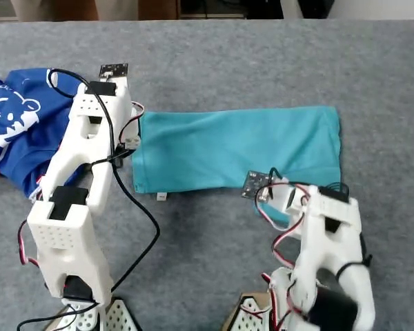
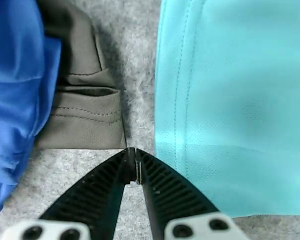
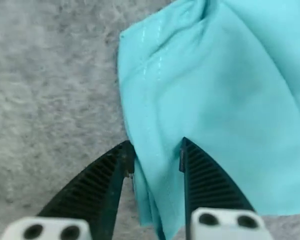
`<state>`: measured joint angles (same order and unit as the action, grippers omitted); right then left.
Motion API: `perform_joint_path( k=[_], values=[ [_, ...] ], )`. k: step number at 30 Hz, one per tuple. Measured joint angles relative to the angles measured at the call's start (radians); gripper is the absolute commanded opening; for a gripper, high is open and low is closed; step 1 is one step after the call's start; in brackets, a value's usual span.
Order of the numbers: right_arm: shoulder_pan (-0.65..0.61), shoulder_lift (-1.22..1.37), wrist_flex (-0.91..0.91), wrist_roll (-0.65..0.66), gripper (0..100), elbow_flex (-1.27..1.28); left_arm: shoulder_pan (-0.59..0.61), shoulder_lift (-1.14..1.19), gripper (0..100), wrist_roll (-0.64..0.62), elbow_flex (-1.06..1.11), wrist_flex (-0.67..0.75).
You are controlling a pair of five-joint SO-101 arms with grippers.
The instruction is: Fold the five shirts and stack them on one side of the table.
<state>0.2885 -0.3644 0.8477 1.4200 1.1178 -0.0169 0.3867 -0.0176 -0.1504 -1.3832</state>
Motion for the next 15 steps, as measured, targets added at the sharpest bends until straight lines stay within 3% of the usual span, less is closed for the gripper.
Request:
perform_joint_path(
  k=[3, 10, 15],
  values=[
    [0.006, 0.103, 0.052, 0.0, 16.4, -0.097, 0.0, 0.0, 2, 0.0, 0.0, 0.0],
    [0.018, 0.183, 0.071, 0.0, 0.2, -0.184, 0.0, 0.0, 2, 0.002, 0.0, 0.0],
    [0.02, 0.196, 0.069, -0.015, 0.2, -0.193, 0.0, 0.0, 2, 0.002, 0.0, 0.0]
  ],
)
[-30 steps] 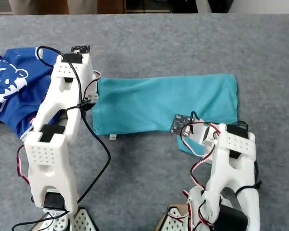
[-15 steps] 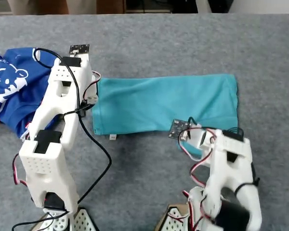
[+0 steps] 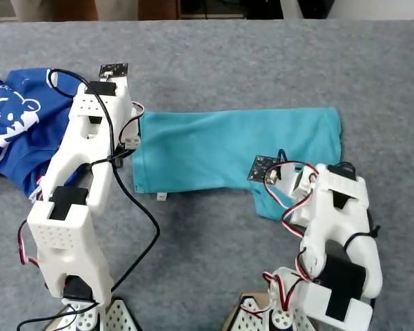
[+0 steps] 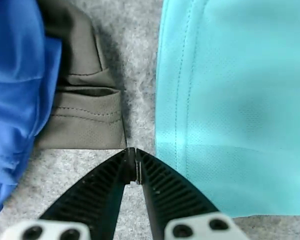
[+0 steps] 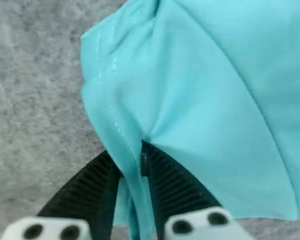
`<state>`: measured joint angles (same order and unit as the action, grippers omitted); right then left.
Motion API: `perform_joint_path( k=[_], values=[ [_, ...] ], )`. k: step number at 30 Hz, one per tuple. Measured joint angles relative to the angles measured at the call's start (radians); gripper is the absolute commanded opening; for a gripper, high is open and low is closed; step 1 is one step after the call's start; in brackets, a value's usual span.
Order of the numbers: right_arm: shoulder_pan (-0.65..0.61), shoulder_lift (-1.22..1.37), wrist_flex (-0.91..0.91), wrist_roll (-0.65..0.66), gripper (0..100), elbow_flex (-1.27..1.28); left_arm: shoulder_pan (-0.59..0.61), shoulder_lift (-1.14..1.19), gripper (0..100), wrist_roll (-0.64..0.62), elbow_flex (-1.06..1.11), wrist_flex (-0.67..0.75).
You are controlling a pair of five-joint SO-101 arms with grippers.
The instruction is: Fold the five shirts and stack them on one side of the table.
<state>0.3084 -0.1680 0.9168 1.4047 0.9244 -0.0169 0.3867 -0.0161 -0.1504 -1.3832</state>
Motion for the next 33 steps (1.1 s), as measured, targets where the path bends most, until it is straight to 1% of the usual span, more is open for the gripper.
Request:
perform_joint_path(
  k=[4, 8, 13, 20, 25, 30, 31, 32, 33],
  values=[
    [0.0, 0.006, 0.046, -0.011, 0.2, -0.051, 0.0, 0.0, 2, 0.0, 0.0, 0.0],
    [0.002, 0.051, 0.123, -0.034, 0.2, -0.204, 0.0, 0.0, 2, 0.0, 0.0, 0.0],
    [0.0, 0.196, 0.27, -0.04, 0.2, -0.48, 0.0, 0.0, 2, 0.0, 0.0, 0.0],
    [-0.072, 0.433, 0.428, -0.04, 0.2, -0.907, 0.0, 0.0, 2, 0.0, -0.008, 0.0],
    [-0.121, 0.594, 0.46, -0.04, 0.2, -1.18, 0.0, 0.0, 2, 0.0, -0.032, 0.0],
    [-0.172, 0.729, 0.479, -0.04, 0.9, -1.338, 0.0, 0.0, 2, 0.0, -0.046, -0.002],
    [-0.176, 0.747, 0.48, -0.04, 3.0, -1.355, 0.0, 0.0, 2, 0.0, -0.052, -0.002],
    [-0.181, 0.761, 0.48, -0.046, 7.5, -1.372, 0.0, 0.0, 2, 0.0, -0.055, -0.002],
    [-0.184, 0.767, 0.48, -0.06, 14.1, -1.384, 0.0, 0.0, 2, 0.0, -0.06, -0.002]
  ],
)
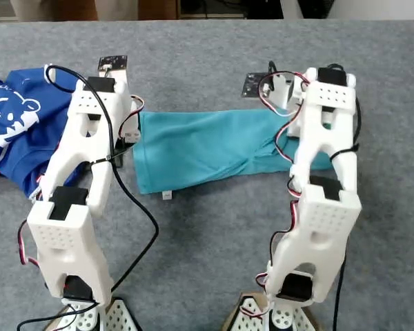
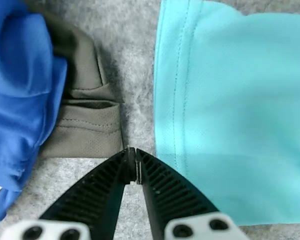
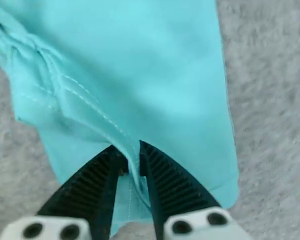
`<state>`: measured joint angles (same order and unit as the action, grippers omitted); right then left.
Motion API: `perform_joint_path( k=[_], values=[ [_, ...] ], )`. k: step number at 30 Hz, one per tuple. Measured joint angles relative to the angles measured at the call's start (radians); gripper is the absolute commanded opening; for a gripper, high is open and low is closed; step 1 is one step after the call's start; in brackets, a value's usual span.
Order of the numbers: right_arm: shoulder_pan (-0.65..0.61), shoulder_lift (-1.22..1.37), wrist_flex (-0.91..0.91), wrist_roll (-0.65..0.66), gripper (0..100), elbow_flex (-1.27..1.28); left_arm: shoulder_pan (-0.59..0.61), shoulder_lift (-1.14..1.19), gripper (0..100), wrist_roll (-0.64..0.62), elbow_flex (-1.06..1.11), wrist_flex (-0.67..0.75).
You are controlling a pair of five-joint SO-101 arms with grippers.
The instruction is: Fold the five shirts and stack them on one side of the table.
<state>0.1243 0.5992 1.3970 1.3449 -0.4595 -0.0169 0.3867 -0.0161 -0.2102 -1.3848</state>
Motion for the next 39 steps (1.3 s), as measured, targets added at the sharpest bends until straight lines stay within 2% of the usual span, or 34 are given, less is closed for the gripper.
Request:
perform_joint_path(
  k=[3, 5, 10, 13, 14, 15, 17, 21, 23, 28, 39],
  values=[
    [0.0, 0.005, 0.0, -0.084, 30.2, -0.017, 0.0, 0.0, 2, 0.0, -0.003, 0.0],
    [0.0, 0.006, 0.005, -0.126, 32.0, -0.029, 0.0, 0.0, 2, 0.0, -0.003, 0.0],
    [-0.005, -0.005, 0.107, -0.137, 21.3, -0.037, 0.0, 0.0, 2, 0.0, -0.003, 0.0],
    [-0.006, -0.046, 0.143, -0.138, 2.0, -0.037, 0.0, 0.0, 2, 0.0, -0.003, 0.0],
    [-0.006, -0.058, 0.153, -0.138, 0.0, -0.037, 0.0, 0.0, 2, 0.0, -0.003, 0.0],
    [-0.006, -0.069, 0.166, -0.138, 3.1, -0.037, 0.0, 0.0, 2, 0.0, -0.003, 0.0],
    [-0.003, -0.083, 0.181, -0.176, 0.6, -0.037, 0.0, 0.0, 3, 0.0, -0.003, 0.0],
    [0.063, -0.087, 0.183, -0.307, 0.2, -0.037, 0.0, 0.0, 14, -0.011, -0.003, 0.0],
    [0.104, -0.087, 0.183, -0.384, 0.2, -0.037, 0.0, 0.0, 19, -0.054, -0.003, 0.0],
    [0.207, -0.087, 0.13, -0.551, 0.2, 0.052, 0.0, 0.0, 22, -0.146, -0.003, 0.0],
    [0.272, -0.144, 0.031, -0.586, 0.2, 0.157, 0.003, 0.206, 23, -0.169, -0.048, 0.06]
  ],
)
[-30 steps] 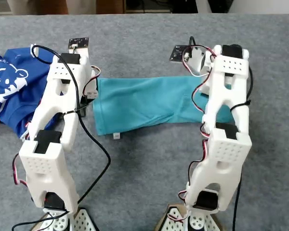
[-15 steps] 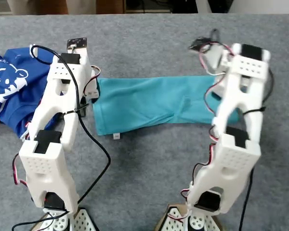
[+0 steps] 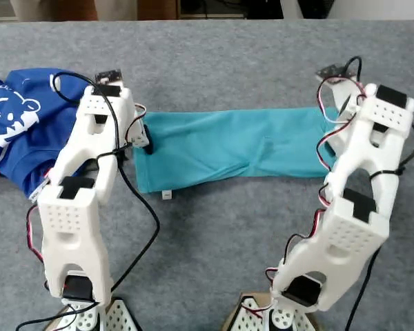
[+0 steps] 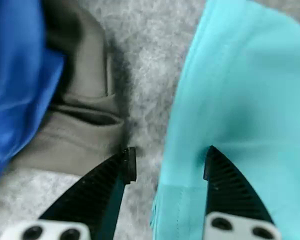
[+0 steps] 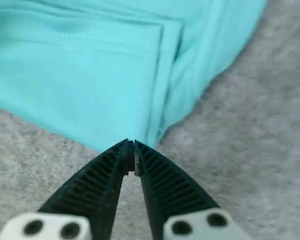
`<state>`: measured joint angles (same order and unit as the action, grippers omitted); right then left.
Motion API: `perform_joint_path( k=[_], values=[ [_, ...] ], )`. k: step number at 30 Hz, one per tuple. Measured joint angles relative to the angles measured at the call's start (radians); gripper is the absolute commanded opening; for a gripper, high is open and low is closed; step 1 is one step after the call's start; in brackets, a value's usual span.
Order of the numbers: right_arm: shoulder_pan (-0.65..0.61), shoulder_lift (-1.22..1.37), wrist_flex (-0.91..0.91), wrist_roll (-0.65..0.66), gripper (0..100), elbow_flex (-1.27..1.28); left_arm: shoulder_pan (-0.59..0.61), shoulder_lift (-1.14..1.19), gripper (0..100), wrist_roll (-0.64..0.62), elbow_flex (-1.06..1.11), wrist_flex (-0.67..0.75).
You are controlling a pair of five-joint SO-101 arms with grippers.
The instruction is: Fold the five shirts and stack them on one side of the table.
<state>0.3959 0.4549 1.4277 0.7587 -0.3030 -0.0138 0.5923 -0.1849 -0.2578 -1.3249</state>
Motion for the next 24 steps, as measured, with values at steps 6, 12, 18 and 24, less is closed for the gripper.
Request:
perform_joint_path(
  k=[6, 12, 18, 24],
  values=[
    [0.002, -0.066, -0.005, 0.0, 0.2, 0.0, 0.002, 0.087, 16, -0.058, -0.092, -0.005],
    [0.003, -0.072, -0.006, 0.0, 0.2, 0.0, -0.029, 0.117, 5, -0.069, -0.132, -0.002],
    [0.003, -0.072, -0.006, 0.0, 0.2, 0.0, -0.043, 0.126, 3, -0.069, -0.146, 0.005],
    [0.041, -0.097, -0.005, -0.002, 0.2, 0.0, -0.044, 0.124, 3, -0.014, -0.172, 0.003]
  ],
)
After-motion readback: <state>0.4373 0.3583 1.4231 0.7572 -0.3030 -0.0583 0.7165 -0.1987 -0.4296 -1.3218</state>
